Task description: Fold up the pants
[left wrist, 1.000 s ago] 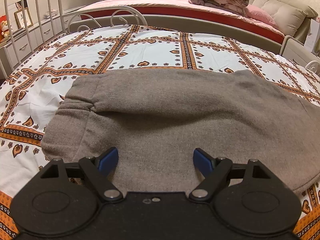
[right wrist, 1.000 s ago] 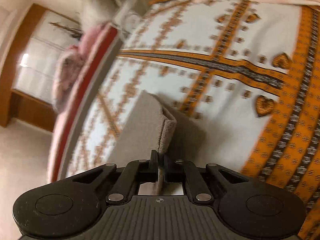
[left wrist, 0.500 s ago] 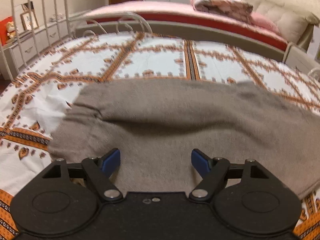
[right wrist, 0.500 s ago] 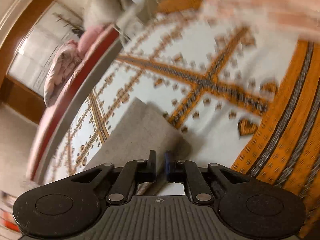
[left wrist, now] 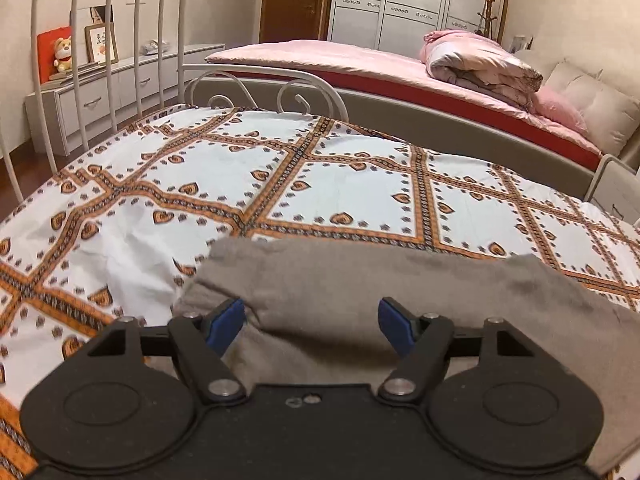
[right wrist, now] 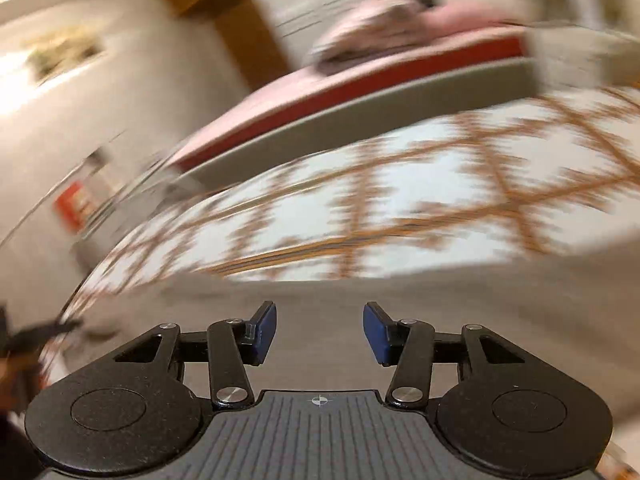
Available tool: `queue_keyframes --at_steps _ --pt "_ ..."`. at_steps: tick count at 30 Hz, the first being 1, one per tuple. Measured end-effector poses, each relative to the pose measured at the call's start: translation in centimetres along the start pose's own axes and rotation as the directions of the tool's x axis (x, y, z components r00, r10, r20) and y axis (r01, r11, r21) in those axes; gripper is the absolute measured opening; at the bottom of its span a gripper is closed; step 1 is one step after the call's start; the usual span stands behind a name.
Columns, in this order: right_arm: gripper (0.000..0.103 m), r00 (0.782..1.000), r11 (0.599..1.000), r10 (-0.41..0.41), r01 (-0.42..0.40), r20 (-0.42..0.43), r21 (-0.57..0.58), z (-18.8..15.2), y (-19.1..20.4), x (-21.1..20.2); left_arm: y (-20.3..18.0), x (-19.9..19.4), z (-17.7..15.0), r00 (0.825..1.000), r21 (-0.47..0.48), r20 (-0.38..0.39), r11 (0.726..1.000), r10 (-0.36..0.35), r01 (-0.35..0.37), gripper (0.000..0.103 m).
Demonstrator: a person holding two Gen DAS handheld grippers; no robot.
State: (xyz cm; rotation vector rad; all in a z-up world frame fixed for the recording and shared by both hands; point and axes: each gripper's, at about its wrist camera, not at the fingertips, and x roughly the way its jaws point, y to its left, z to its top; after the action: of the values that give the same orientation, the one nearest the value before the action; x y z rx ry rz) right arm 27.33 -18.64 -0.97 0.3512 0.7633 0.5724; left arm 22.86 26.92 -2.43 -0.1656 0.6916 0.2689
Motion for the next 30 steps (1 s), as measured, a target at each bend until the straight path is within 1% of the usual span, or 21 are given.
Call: queue_keyframes --at_steps 3,5,8,11,13,16,19,21,24,25,26,27,28,29,30 --pt "0.049 0.995 0.991 0.086 -0.091 -0.056 -0.096 1.0 4.9 6.3 0.8 1.0 0.9 1.0 -0.004 0.002 1.0 -0.006 0.006 0.066" --pt "0.049 0.989 0.98 0.114 -0.128 -0.097 -0.15 1.4 7.7 10.4 1.7 1.8 1.2 1.0 -0.013 0.001 1.0 -0.002 0.002 0.065" --pt "0.049 0.98 0.956 0.137 -0.169 -0.144 -0.239 1.7 11.8 15.8 3.2 2.8 1.4 1.0 -0.051 0.001 0.999 0.001 -0.001 0.063" --pt "0.049 0.974 0.932 0.15 -0.196 -0.168 -0.306 2.0 14.6 20.3 4.1 3.8 1.1 0.999 -0.067 -0.025 0.997 -0.044 0.042 0.062" --pt "0.049 0.97 0.918 0.155 -0.212 -0.187 -0.336 2.3 15.9 22.9 4.3 4.1 1.1 0.998 -0.059 -0.021 0.997 -0.051 0.05 0.061" --pt "0.048 0.965 0.897 0.155 -0.227 -0.212 -0.379 2.5 17.3 26.1 4.8 4.8 1.2 0.998 -0.065 -0.027 0.996 -0.058 0.056 0.062" --pt "0.047 0.961 0.878 0.146 -0.236 -0.236 -0.417 2.4 18.1 28.0 4.7 4.9 1.4 0.998 -0.045 -0.028 0.997 -0.058 0.057 0.062" --pt "0.047 0.958 0.866 0.147 -0.245 -0.246 -0.435 2.4 18.5 28.8 4.6 4.8 1.5 0.998 -0.022 -0.029 0.998 -0.051 0.051 0.062" --pt "0.047 0.955 0.851 0.119 -0.238 -0.271 -0.468 2.4 19.0 29.7 4.6 5.6 1.3 0.996 -0.034 -0.063 0.997 -0.071 0.069 0.062" --pt "0.041 0.952 0.846 0.112 -0.241 -0.285 -0.475 2.3 19.0 30.2 4.5 5.8 1.2 0.995 -0.031 -0.066 0.997 -0.076 0.074 0.062" --pt "0.026 0.945 0.843 0.114 -0.255 -0.306 -0.474 2.2 19.1 30.6 4.5 5.9 1.1 0.995 -0.028 -0.067 0.997 -0.078 0.076 0.062" --pt "0.021 0.94 0.842 0.112 -0.262 -0.323 -0.472 2.2 19.2 30.8 4.4 6.1 1.0 0.995 -0.024 -0.065 0.997 -0.079 0.077 0.062" --pt "0.009 0.936 0.838 0.101 -0.263 -0.338 -0.478 2.0 19.4 31.0 4.4 6.2 0.9 0.994 -0.024 -0.062 0.996 -0.085 0.083 0.063" --pt "0.004 0.933 0.833 0.089 -0.261 -0.348 -0.488 1.9 19.5 31.2 4.4 6.4 0.8 0.994 -0.028 -0.061 0.996 -0.091 0.09 0.06" --pt "0.004 0.936 0.826 0.082 -0.257 -0.344 -0.503 1.7 19.7 31.2 4.3 6.6 0.7 0.993 -0.031 -0.063 0.994 -0.103 0.101 0.05"
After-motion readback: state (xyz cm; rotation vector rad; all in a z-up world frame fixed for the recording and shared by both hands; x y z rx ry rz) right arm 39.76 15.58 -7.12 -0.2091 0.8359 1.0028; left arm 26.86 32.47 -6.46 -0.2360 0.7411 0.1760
